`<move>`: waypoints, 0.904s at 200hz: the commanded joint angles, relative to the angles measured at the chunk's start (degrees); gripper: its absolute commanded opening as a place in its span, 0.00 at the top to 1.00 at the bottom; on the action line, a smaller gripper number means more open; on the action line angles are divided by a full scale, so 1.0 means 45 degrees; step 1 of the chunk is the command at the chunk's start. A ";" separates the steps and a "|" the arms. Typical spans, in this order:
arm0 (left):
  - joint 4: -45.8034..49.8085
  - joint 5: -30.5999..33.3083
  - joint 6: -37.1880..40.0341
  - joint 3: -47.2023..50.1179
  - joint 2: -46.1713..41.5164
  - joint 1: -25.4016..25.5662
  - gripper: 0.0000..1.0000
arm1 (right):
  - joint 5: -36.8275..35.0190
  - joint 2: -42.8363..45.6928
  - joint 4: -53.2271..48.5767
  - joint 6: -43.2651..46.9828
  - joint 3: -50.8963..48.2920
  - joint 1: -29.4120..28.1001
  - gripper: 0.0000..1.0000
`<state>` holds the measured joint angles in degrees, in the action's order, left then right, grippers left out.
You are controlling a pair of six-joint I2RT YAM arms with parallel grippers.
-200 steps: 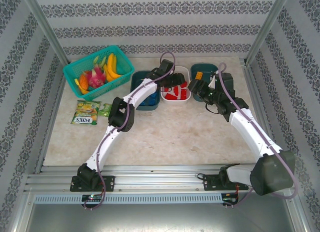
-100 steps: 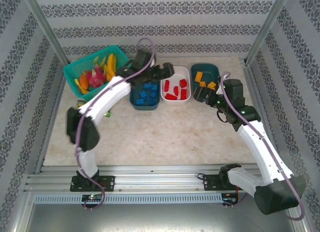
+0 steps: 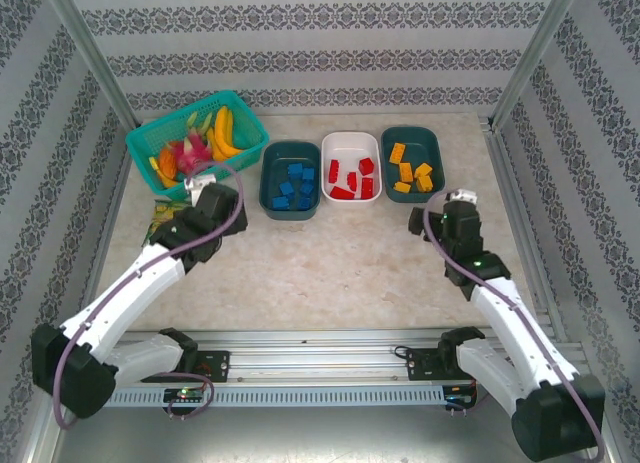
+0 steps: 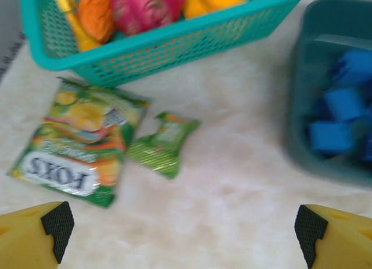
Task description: Sort the legos into containers by color
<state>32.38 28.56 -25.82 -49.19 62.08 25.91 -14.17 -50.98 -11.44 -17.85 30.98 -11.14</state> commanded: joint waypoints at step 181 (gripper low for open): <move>-1.8430 -0.5756 0.5726 0.5967 0.6138 -0.5517 0.00 | 0.1900 -0.7932 1.4552 0.3575 -0.2588 0.2062 0.02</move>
<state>-36.53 7.01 -1.65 -25.52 87.44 2.11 -6.37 -87.00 51.51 -1.50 16.91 -1.65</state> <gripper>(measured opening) 0.998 0.977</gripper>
